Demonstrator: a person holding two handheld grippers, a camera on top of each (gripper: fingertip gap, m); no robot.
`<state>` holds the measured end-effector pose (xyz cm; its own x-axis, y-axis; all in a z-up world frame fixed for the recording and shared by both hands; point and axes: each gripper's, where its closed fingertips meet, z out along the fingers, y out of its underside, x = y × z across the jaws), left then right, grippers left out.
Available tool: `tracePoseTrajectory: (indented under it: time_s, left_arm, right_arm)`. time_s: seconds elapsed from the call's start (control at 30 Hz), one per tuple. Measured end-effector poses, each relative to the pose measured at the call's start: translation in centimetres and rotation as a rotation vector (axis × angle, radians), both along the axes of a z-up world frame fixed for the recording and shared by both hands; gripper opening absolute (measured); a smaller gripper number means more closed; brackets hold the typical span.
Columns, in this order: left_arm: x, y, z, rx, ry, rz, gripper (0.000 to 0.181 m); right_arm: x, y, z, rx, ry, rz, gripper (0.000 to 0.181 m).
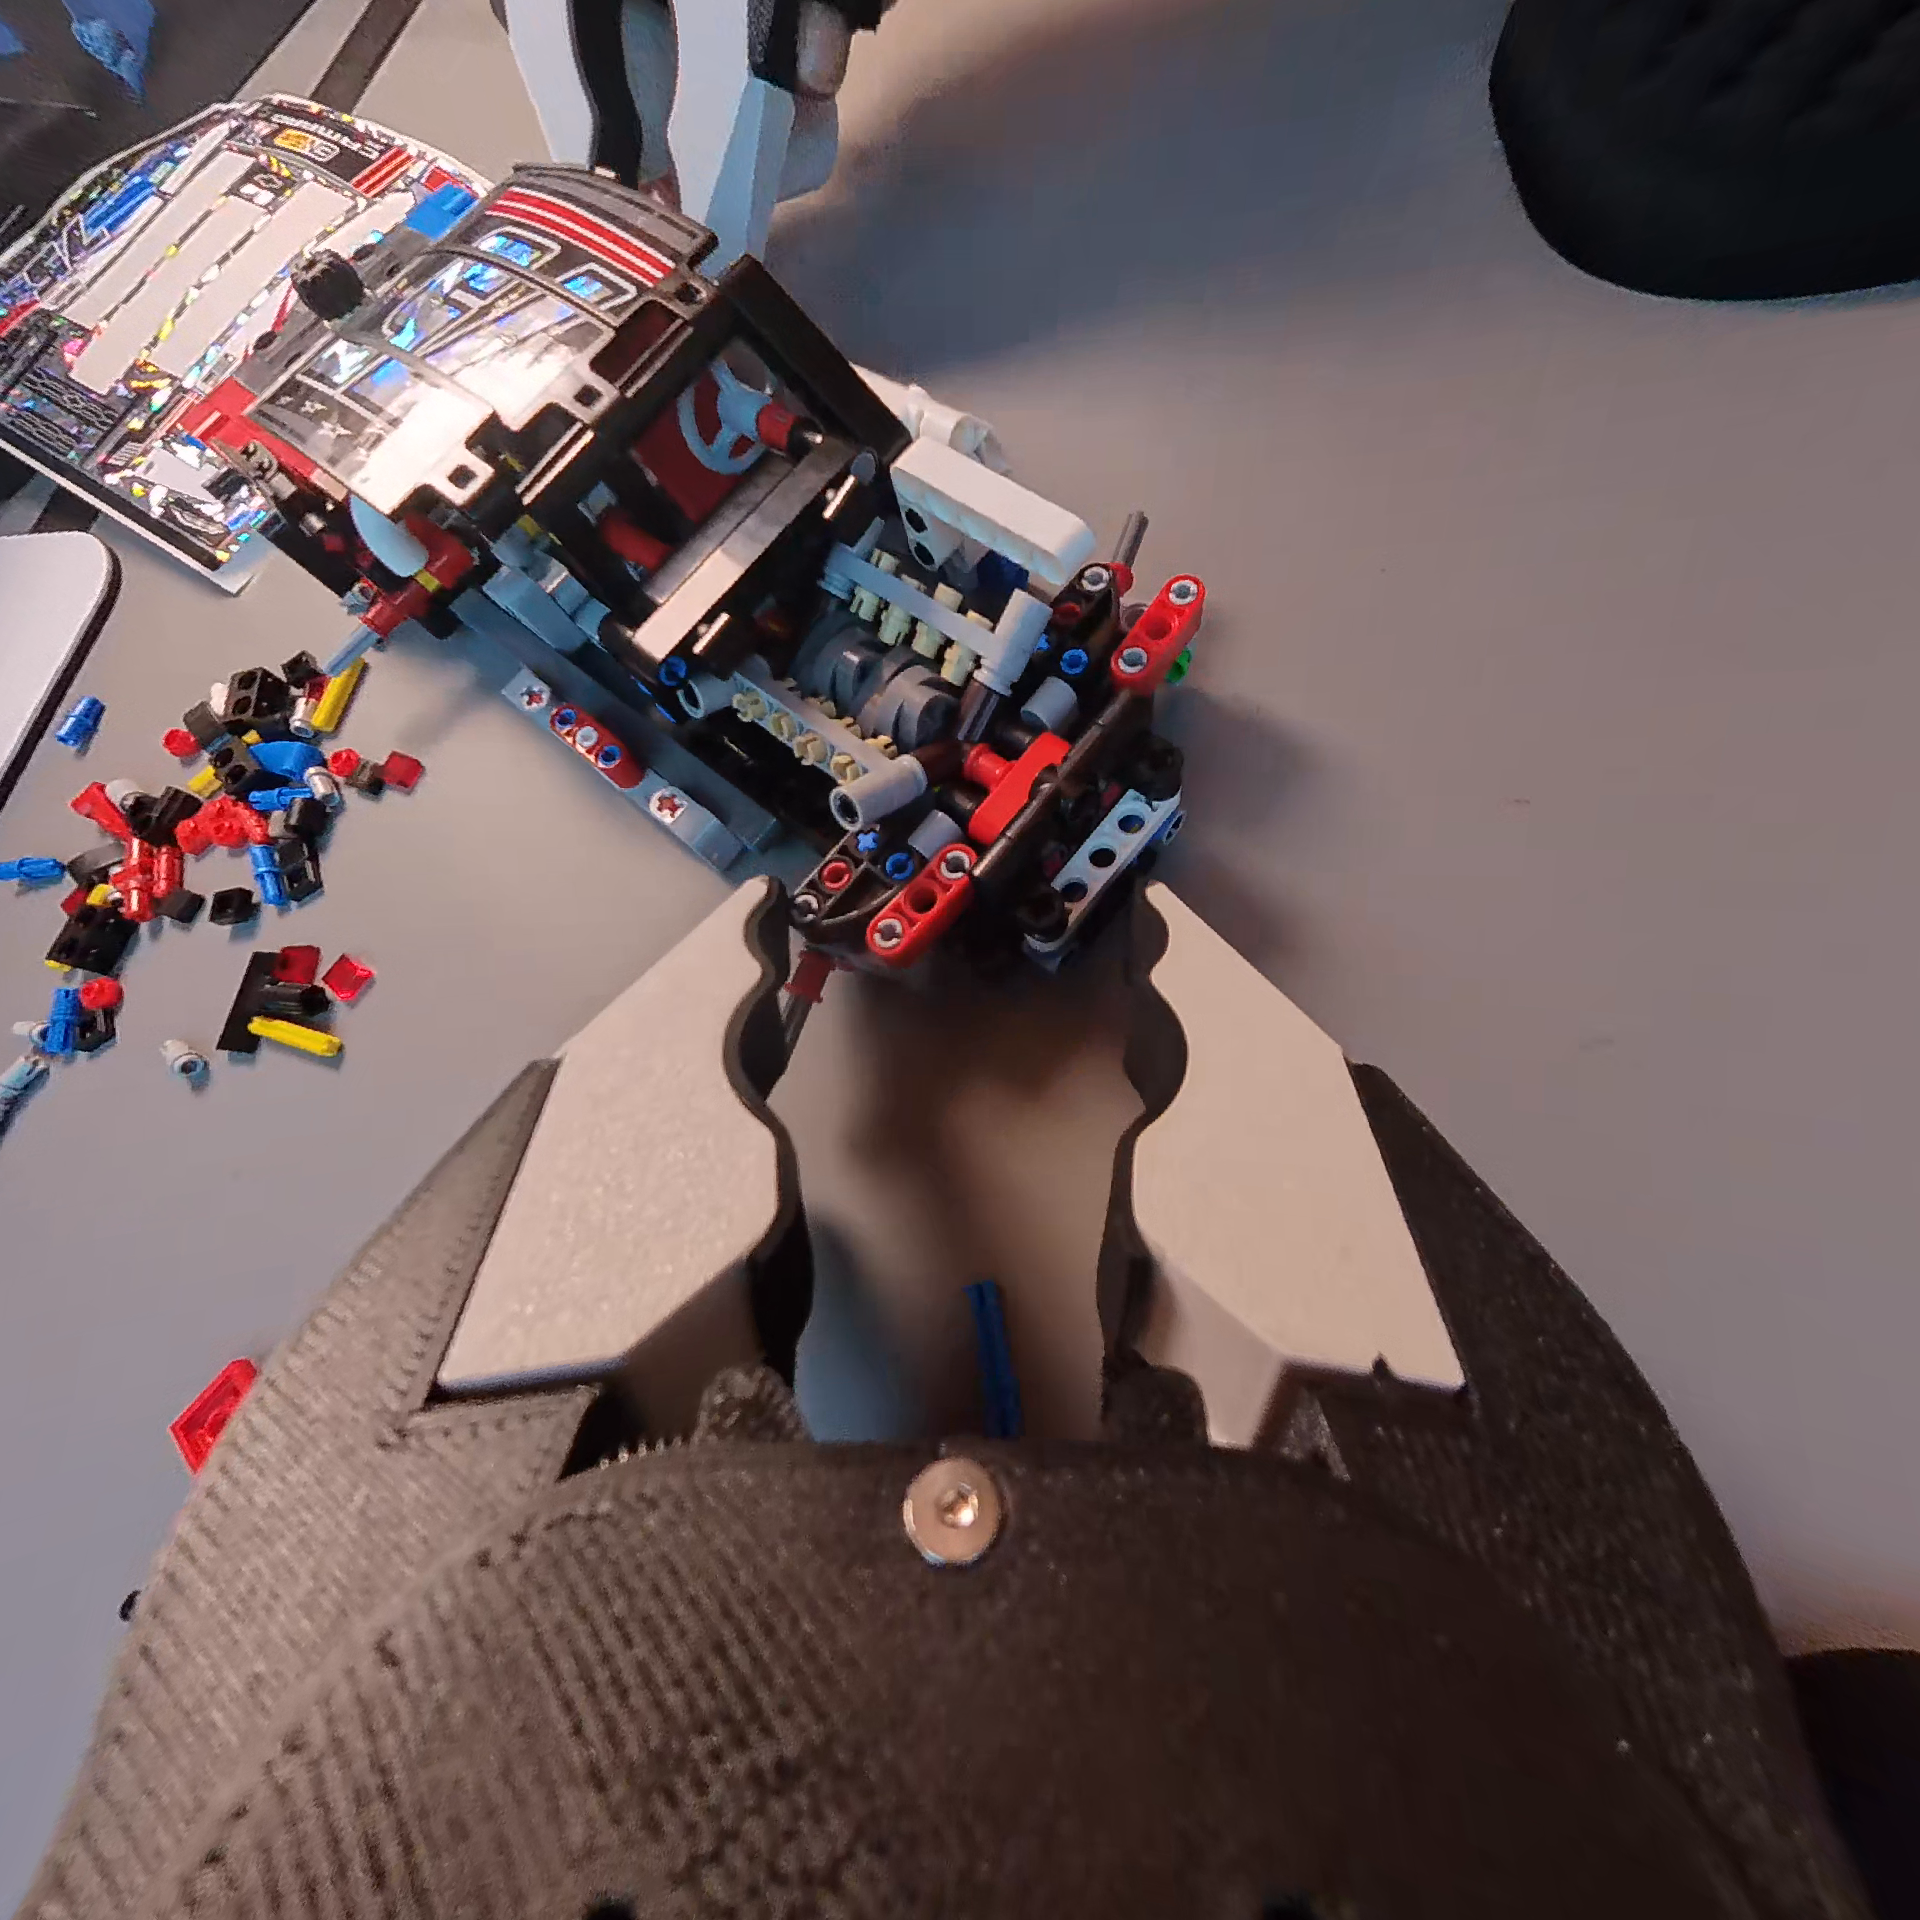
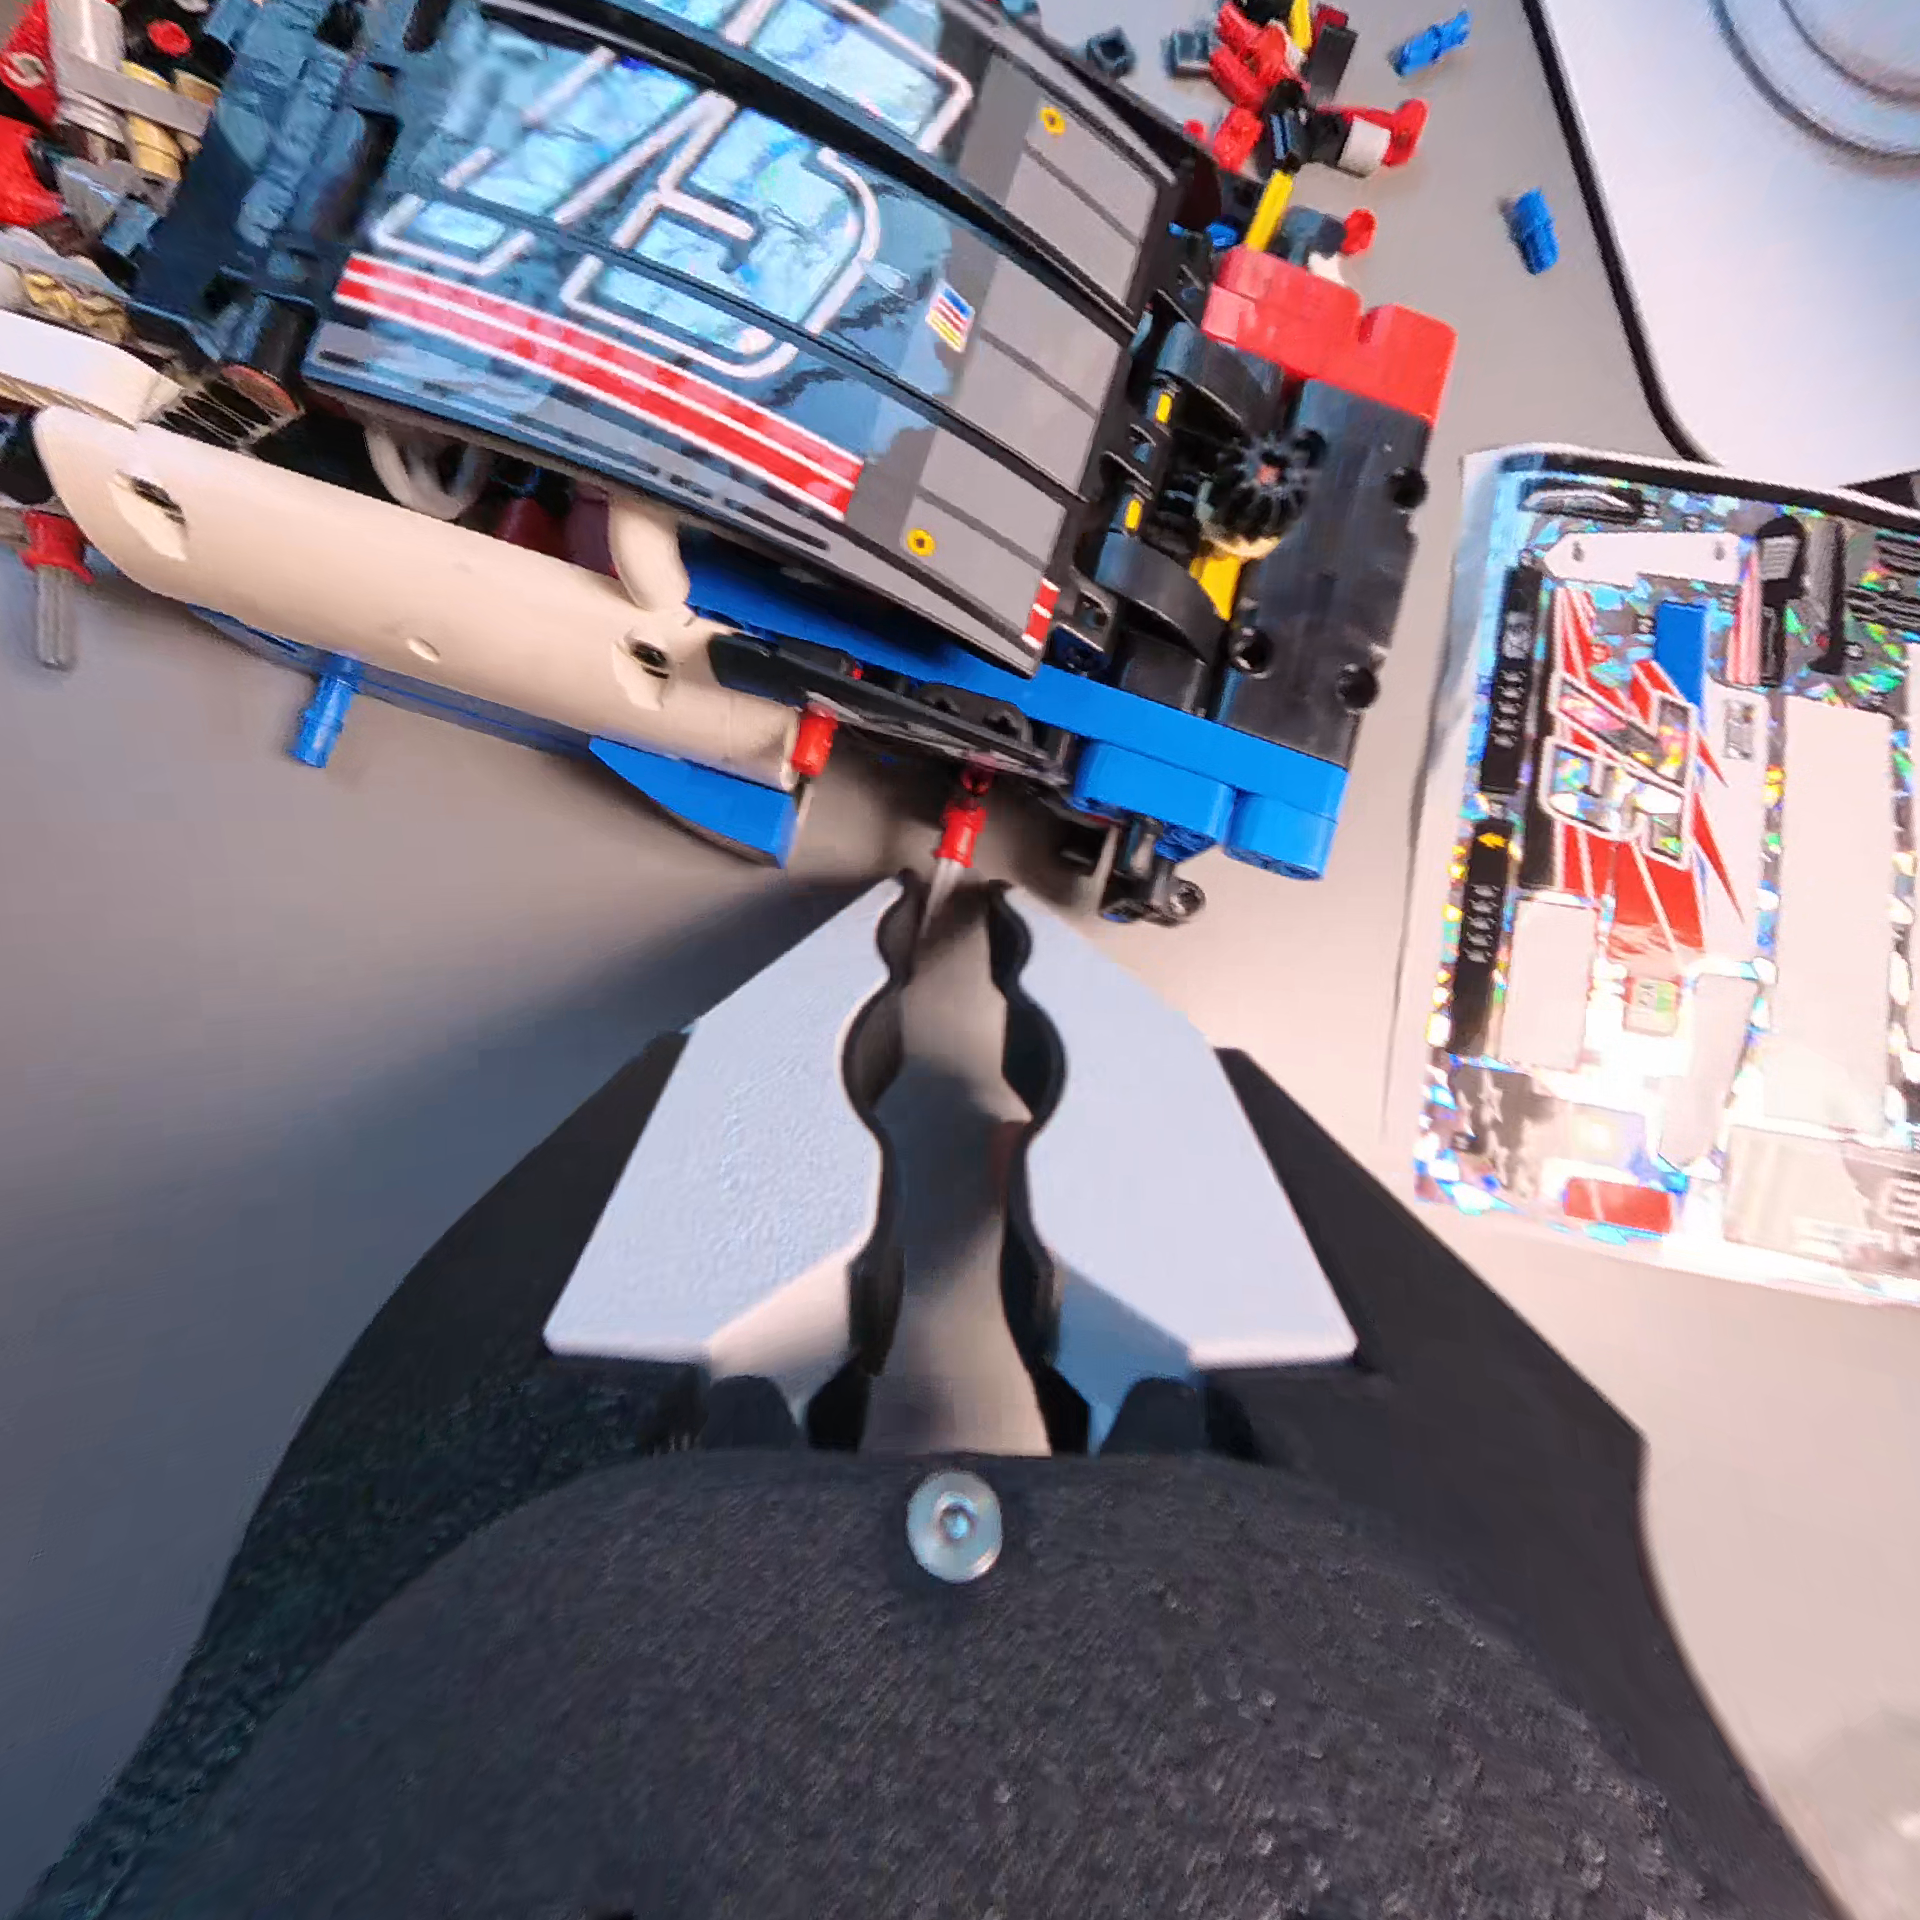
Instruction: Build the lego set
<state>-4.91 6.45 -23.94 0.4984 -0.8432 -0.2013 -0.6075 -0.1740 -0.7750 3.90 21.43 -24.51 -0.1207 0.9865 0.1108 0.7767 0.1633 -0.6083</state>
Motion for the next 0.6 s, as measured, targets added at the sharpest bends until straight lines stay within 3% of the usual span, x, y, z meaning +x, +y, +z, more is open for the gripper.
tracePoseTrajectory:
  time_s: [0.13, 0.33, 0.43, 0.6]
  left_arm:
    - [-0.3, 0.2, 0.0, 0.004, 0.001, 0.005, 0.067]
    - [0.2, -1.5, 2.1, 0.148, 0.005, -0.007, 0.08]
    - [0.0, -1.3, 1.5, 0.253, 0.111, 0.007, 0.086]
    - [-0.2, -0.3, 2.0, 0.409, 0.213, 0.013, 0.056]
  right_arm:
    - [0.3, -0.4, 0.1, -0.031, -0.047, -0.095, 0.003]
    - [1.7, -4.4, 2.9, -0.325, -0.128, -0.361, 0.003]
    - [2.2, -6.8, 5.0, -0.481, -0.156, -0.443, 0.003]
    - [3.0, -10.4, 6.9, -0.586, -0.234, -0.487, 0.006]
